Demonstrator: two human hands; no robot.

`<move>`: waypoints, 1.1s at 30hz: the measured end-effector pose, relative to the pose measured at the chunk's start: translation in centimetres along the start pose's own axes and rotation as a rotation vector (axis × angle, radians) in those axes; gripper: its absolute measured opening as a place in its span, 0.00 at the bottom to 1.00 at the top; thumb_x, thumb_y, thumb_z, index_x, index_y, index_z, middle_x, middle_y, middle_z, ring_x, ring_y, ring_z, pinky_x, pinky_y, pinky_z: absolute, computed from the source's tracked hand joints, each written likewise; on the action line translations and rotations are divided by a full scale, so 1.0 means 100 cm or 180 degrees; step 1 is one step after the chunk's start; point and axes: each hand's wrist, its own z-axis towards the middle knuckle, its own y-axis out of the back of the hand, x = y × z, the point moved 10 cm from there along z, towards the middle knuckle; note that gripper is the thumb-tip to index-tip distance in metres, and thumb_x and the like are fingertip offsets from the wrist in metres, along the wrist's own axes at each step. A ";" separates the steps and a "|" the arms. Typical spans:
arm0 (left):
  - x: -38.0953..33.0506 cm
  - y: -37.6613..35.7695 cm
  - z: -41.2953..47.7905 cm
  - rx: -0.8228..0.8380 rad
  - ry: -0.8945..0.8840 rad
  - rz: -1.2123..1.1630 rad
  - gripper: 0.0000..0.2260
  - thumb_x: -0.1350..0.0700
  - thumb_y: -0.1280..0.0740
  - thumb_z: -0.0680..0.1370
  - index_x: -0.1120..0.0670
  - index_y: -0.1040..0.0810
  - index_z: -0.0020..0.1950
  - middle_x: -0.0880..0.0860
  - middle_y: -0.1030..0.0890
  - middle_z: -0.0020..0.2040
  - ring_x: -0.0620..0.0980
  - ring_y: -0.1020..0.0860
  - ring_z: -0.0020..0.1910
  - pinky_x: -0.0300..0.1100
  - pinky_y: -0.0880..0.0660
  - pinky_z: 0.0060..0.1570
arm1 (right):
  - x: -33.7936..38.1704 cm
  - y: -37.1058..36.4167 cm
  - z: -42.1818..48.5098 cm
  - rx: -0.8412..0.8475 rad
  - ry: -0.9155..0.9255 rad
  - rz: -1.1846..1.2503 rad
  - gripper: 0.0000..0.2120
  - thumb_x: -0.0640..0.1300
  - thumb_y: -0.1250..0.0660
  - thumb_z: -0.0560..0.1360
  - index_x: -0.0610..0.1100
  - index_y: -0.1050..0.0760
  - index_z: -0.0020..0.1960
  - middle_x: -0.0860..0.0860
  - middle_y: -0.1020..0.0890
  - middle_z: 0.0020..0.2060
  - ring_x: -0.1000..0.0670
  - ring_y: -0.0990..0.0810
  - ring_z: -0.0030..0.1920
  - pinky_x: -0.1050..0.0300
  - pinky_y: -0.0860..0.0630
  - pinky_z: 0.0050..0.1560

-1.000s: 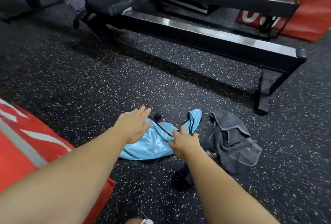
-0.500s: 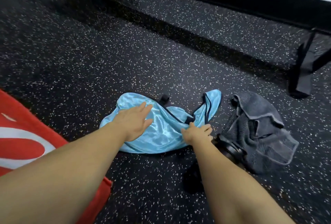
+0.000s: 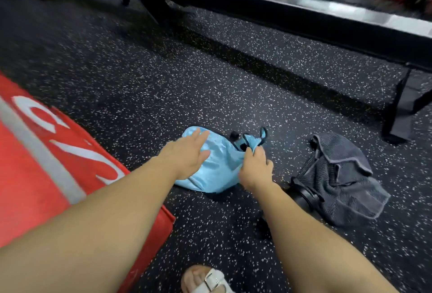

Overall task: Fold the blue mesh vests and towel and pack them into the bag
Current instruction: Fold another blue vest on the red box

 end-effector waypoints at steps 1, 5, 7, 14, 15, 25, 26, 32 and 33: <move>0.001 0.015 -0.016 -0.0092 0.0024 0.0022 0.27 0.45 0.50 0.85 0.48 0.56 0.81 0.48 0.56 0.81 0.55 0.42 0.77 0.56 0.39 0.72 | 0.014 0.013 -0.013 -0.0064 0.0117 0.0007 0.28 0.42 0.45 0.79 0.40 0.48 0.77 0.42 0.47 0.75 0.44 0.51 0.77 0.43 0.47 0.74; 0.006 0.082 -0.080 -0.0506 0.0128 0.0122 0.27 0.45 0.49 0.84 0.48 0.56 0.81 0.49 0.55 0.81 0.57 0.40 0.76 0.57 0.36 0.70 | 0.075 0.074 -0.069 -0.0344 0.0648 -0.0106 0.32 0.44 0.44 0.80 0.41 0.53 0.79 0.42 0.50 0.76 0.45 0.52 0.78 0.43 0.48 0.74; 0.006 0.115 -0.115 -0.0715 0.0181 0.0132 0.27 0.45 0.48 0.84 0.48 0.55 0.81 0.49 0.54 0.81 0.58 0.39 0.76 0.57 0.36 0.70 | 0.104 0.105 -0.102 -0.0585 0.0899 -0.0183 0.32 0.45 0.43 0.80 0.41 0.53 0.79 0.42 0.50 0.76 0.44 0.50 0.77 0.44 0.47 0.74; 0.024 0.191 -0.230 -0.1356 0.0351 -0.0012 0.28 0.46 0.46 0.84 0.47 0.54 0.81 0.50 0.52 0.81 0.58 0.39 0.76 0.56 0.39 0.72 | 0.184 0.198 -0.220 -0.1455 0.1640 -0.0534 0.30 0.47 0.40 0.79 0.42 0.48 0.77 0.45 0.44 0.73 0.46 0.42 0.74 0.45 0.43 0.72; 0.028 0.198 -0.244 -0.1434 0.0372 -0.0061 0.28 0.46 0.46 0.84 0.48 0.54 0.81 0.51 0.51 0.81 0.57 0.39 0.76 0.55 0.39 0.72 | 0.192 0.208 -0.236 -0.1564 0.1718 -0.0610 0.29 0.47 0.39 0.79 0.42 0.46 0.76 0.45 0.43 0.72 0.46 0.41 0.73 0.46 0.42 0.71; 0.037 0.247 -0.335 -0.2199 0.0704 -0.1997 0.20 0.48 0.45 0.84 0.59 0.30 0.69 0.60 0.29 0.71 0.58 0.31 0.70 0.47 0.34 0.67 | 0.220 0.281 -0.355 -0.2568 0.2272 -0.0945 0.34 0.42 0.25 0.64 0.37 0.29 0.68 0.39 0.28 0.66 0.42 0.29 0.69 0.42 0.28 0.60; 0.036 0.250 -0.340 -0.2275 0.0740 -0.2410 0.18 0.47 0.46 0.84 0.59 0.25 0.59 0.61 0.24 0.65 0.59 0.27 0.65 0.48 0.31 0.61 | 0.224 0.281 -0.362 -0.2492 0.2339 -0.1073 0.32 0.41 0.31 0.70 0.37 0.35 0.72 0.40 0.35 0.71 0.43 0.37 0.74 0.42 0.33 0.66; 0.014 0.225 -0.345 -0.1178 0.0456 -0.5008 0.29 0.28 0.40 0.73 0.53 0.19 0.51 0.51 0.17 0.46 0.50 0.19 0.45 0.42 0.25 0.44 | 0.238 0.288 -0.402 -0.2901 0.2887 -0.1510 0.27 0.44 0.37 0.66 0.40 0.24 0.65 0.43 0.25 0.63 0.44 0.27 0.68 0.47 0.25 0.58; 0.012 0.226 -0.345 -0.1088 0.0318 -0.5111 0.29 0.28 0.37 0.72 0.53 0.18 0.49 0.51 0.17 0.44 0.50 0.18 0.44 0.43 0.24 0.49 | 0.241 0.288 -0.409 -0.3010 0.3046 -0.1538 0.27 0.45 0.41 0.66 0.40 0.23 0.64 0.44 0.24 0.61 0.44 0.26 0.67 0.47 0.24 0.57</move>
